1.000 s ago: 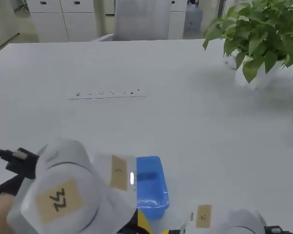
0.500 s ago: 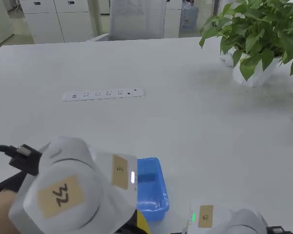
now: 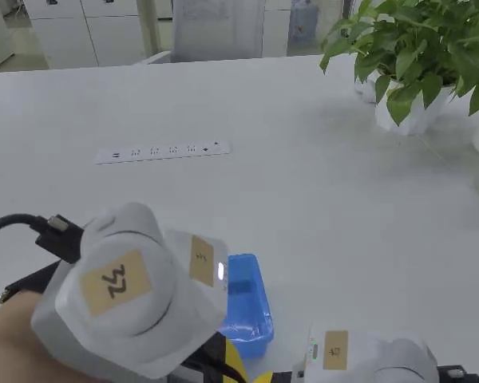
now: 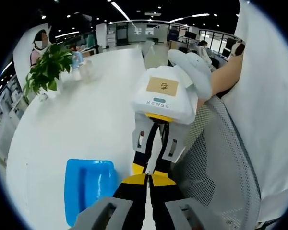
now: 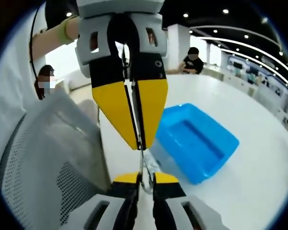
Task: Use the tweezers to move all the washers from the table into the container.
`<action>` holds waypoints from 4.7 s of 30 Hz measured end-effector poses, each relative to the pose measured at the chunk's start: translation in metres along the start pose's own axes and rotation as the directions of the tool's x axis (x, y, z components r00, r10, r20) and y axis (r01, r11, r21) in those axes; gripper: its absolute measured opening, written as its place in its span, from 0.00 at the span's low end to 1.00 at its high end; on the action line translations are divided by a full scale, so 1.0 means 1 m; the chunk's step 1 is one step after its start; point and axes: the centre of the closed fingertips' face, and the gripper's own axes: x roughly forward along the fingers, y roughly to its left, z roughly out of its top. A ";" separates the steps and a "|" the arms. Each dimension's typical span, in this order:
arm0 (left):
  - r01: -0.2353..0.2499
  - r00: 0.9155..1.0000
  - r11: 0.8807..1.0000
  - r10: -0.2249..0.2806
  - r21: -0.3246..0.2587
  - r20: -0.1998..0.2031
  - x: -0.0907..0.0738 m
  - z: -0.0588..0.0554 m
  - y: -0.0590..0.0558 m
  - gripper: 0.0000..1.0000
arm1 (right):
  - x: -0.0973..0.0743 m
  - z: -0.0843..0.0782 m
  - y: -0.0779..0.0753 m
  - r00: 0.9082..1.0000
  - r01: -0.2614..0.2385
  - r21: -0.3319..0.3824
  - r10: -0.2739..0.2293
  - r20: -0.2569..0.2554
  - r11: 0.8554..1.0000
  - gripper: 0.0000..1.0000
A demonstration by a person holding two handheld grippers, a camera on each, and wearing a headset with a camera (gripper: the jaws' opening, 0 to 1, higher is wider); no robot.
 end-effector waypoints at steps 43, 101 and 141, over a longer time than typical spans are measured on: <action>-0.545 0.418 0.418 0.887 -0.727 0.196 -0.109 -0.087 0.027 0.91 | -0.008 -0.001 0.001 1.000 -0.019 0.208 0.016 0.018 0.978 0.04; -0.521 0.471 0.414 0.869 -0.747 0.154 -0.102 -0.104 0.027 0.79 | 0.013 0.032 -0.109 0.983 0.151 0.135 -0.133 -0.130 0.979 0.04; -0.530 0.472 0.417 0.868 -0.739 0.152 -0.102 -0.105 0.026 0.78 | -0.018 0.073 -0.066 0.994 0.066 0.042 -0.062 -0.095 0.997 0.04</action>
